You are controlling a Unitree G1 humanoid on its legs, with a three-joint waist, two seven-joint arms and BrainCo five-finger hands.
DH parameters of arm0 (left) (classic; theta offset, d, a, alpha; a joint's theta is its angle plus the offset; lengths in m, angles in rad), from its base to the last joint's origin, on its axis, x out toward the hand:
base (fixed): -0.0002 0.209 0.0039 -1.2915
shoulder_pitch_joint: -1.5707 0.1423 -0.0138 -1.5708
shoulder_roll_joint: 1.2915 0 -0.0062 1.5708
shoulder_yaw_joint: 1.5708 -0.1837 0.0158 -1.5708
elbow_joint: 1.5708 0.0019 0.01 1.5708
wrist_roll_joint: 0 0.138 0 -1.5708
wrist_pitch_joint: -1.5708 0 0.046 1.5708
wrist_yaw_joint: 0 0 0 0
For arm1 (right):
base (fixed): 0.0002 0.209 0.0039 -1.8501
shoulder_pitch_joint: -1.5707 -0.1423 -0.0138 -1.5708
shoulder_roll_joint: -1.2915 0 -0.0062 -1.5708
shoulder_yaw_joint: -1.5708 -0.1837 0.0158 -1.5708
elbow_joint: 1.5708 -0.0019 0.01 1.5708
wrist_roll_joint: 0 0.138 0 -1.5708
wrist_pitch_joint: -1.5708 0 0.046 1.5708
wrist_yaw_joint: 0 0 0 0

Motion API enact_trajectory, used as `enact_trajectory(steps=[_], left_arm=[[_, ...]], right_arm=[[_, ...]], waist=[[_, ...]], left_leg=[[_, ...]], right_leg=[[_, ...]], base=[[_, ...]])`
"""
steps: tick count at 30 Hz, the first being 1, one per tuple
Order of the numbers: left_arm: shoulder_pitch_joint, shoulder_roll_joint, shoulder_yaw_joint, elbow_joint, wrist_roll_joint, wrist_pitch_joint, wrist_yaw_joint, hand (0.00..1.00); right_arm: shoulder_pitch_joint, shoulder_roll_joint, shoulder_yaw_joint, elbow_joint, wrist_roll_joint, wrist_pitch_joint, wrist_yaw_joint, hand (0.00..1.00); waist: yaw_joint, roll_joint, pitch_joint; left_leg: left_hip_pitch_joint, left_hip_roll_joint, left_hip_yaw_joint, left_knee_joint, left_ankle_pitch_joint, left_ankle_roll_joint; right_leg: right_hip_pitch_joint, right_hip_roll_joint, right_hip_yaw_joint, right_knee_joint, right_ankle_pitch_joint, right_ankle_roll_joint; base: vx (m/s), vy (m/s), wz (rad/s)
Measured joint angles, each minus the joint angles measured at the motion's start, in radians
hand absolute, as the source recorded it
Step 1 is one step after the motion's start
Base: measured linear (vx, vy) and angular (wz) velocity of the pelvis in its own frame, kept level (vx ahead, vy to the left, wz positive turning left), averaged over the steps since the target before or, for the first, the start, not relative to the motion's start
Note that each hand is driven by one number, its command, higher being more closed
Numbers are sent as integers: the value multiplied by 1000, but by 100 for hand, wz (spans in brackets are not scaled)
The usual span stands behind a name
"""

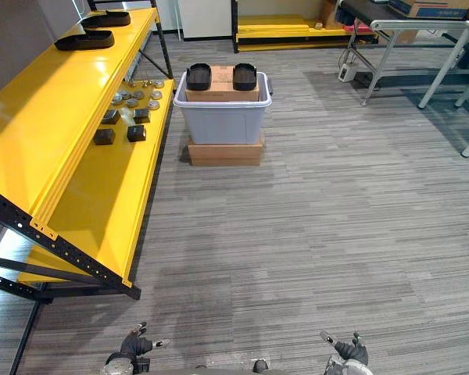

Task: Walk over and take plastic housings, then place them on the shelf

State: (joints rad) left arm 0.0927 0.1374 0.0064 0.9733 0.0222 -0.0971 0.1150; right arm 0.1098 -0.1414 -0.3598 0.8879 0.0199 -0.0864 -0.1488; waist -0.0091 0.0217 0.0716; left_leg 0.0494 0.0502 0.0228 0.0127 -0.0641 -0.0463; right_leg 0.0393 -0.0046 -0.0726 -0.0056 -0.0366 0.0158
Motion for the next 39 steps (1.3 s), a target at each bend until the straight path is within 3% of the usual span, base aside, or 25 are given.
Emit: enact_trajectory(steps=[12, 23, 27, 30, 32, 33, 35, 36, 39], left_arm=[[25, 3, 4, -41, -5, -10, 2, 0], [21, 5, 0, -115, -16, -17, 19, 0], [12, 5, 0, -156, -32, -20, 19, 0], [16, 4, 0, -171, -52, -20, 19, 0], [10, 2, 0, -183, -60, -20, 19, 0], [11, 1, 0, -183, -61, -20, 20, 0], [1, 11, 0, -193, -76, -19, 22, 0], [0, 17, 1, -194, -94, -17, 23, 0], [-18, 25, 6, -194, -111, -17, 33, 0]], right_arm=[[6, -21, 67, -11, -90, -3, 0, 0], [-9, -26, 102, -60, -69, -4, -5, 0], [-40, -21, 93, -62, -59, -3, -16, 0], [-58, -22, 81, -74, -52, 2, -25, 0], [-48, -21, 60, -78, -37, 10, -25, 0], [-46, -21, 56, -79, -33, 13, -26, 0], [-45, -16, 58, -78, -25, 24, -26, 0], [-46, -15, 60, -77, -22, 30, -26, 0], [-82, -29, 64, -77, -17, 28, -27, 0]], waist=[[13, 0, 3], [22, -10, 10], [25, -13, 27], [23, -3, 34], [16, 5, 45], [15, 4, 49], [12, 8, 78], [-3, 6, 90], [-14, 18, 111]], left_leg=[[1, 2, -27, -13, 4, -3], [-19, 0, -19, -8, -4, 1], [-89, -2, 1, 96, -65, 23], [-150, -5, 28, 197, -134, 41], [-174, -30, 34, 280, -201, 66], [-173, -36, 36, 294, -218, 71], [-134, -57, 31, 320, -263, 100], [-97, -58, 32, 316, -280, 110], [-14, -28, 28, 244, -293, 107]], right_leg=[[10, 1, -34, -8, 1, -2], [-9, -3, -35, -8, -8, 9], [-70, -10, -18, 57, -45, 20], [-142, -23, 2, 155, -107, 40], [-216, -65, 2, 347, -201, 98], [-243, -77, -8, 413, -212, 102], [-368, -128, -52, 710, -231, 106], [-399, -138, -77, 755, -267, 81], [-505, -98, -138, 669, -269, 58]], base=[[-37, 4, 7], [20, 11, -1], [-7, 35, -17], [29, 82, -27], [97, 126, -9], [99, 117, -11], [238, 144, -2], [324, 99, 7], [397, 23, 1]])
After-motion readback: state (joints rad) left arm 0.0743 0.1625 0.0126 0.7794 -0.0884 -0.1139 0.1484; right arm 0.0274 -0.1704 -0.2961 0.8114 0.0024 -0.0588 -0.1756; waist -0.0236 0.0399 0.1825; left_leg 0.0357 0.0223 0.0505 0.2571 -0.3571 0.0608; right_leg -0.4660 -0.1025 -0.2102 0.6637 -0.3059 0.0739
